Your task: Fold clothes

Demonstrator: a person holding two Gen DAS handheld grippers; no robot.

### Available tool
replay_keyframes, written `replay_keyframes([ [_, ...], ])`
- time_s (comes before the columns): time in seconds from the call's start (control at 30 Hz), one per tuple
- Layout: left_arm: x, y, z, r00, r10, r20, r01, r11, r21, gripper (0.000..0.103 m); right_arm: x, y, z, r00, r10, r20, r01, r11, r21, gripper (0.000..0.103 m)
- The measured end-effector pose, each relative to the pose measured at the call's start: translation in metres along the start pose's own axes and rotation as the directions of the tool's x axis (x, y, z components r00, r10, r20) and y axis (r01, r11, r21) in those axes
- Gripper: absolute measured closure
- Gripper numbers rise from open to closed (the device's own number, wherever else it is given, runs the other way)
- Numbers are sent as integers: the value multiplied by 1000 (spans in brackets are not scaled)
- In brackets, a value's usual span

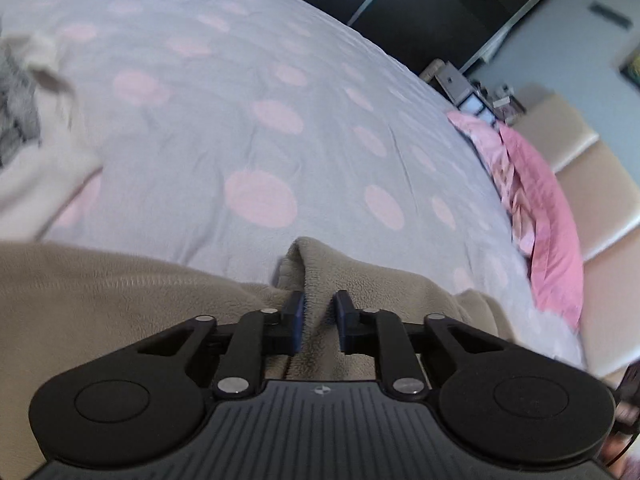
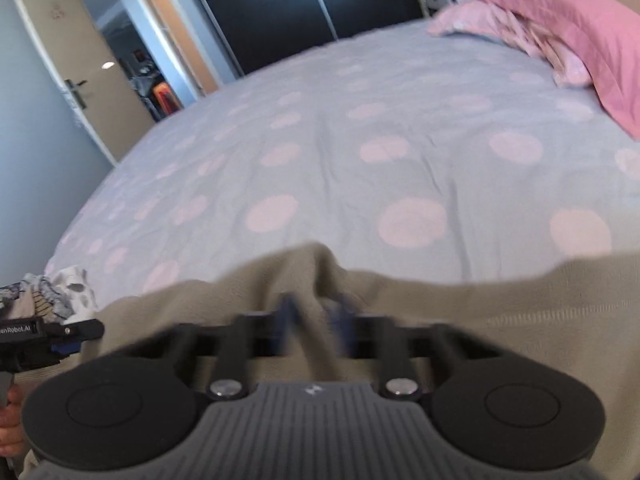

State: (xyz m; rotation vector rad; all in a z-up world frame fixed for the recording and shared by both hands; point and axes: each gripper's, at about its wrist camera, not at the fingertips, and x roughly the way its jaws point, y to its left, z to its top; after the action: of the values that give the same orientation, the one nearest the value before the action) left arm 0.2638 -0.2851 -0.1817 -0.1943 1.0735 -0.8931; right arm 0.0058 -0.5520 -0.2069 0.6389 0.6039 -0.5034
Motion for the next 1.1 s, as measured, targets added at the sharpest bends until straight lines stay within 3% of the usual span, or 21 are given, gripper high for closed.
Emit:
replay_keyframes([
  [0.2, 10, 22, -9, 1000, -3, 5, 3, 1000, 8, 95, 12, -44, -20, 999, -26, -32, 30, 993, 114, 94],
  [0.3, 8, 24, -9, 1000, -10, 6, 10, 1000, 0, 94, 15, -46, -23, 999, -35, -30, 38, 992, 117, 94],
  [0.37, 1, 17, -7, 1000, -1, 10, 0, 1000, 15, 88, 13, -40, -20, 998, -52, -31, 55, 993, 103, 91],
  [0.4, -7, 13, -7, 1000, 9, 24, -10, 1000, 27, 85, 10, -35, -18, 998, -64, -26, 66, 995, 81, 88],
  [0.47, -23, 3, -8, 997, 35, 68, -39, 998, 58, 82, -3, -22, -17, 995, -100, 16, 100, 995, 6, 71],
  [0.5, -32, -3, -11, 995, 44, 88, -51, 995, 81, 82, -12, -15, -17, 992, -115, 48, 117, 992, -37, 67],
  [0.6, -54, -27, -26, 988, 46, 144, -70, 984, 164, 82, -37, 8, -28, 986, -96, 133, 116, 982, -147, 65],
  [0.7, -59, -54, -49, 980, 73, 186, -124, 952, 279, 82, -52, 35, -44, 987, -21, 159, 53, 978, -201, 64],
  [0.77, -54, -64, -65, 983, 65, 173, -118, 940, 320, 82, -56, 56, -58, 984, 11, 176, 33, 970, -243, 58],
  [0.87, -41, -64, -88, 990, 69, 123, -106, 937, 333, 82, -54, 80, -84, 985, 34, 167, 23, 945, -327, 56],
  [1.03, -24, -42, -105, 993, 98, 61, -112, 945, 306, 84, -25, 81, -127, 996, -70, 55, 87, 899, -429, 55],
  [1.1, -27, -38, -105, 994, 93, 54, -105, 943, 316, 86, -23, 70, -139, 996, -58, 63, 80, 901, -427, 55],
])
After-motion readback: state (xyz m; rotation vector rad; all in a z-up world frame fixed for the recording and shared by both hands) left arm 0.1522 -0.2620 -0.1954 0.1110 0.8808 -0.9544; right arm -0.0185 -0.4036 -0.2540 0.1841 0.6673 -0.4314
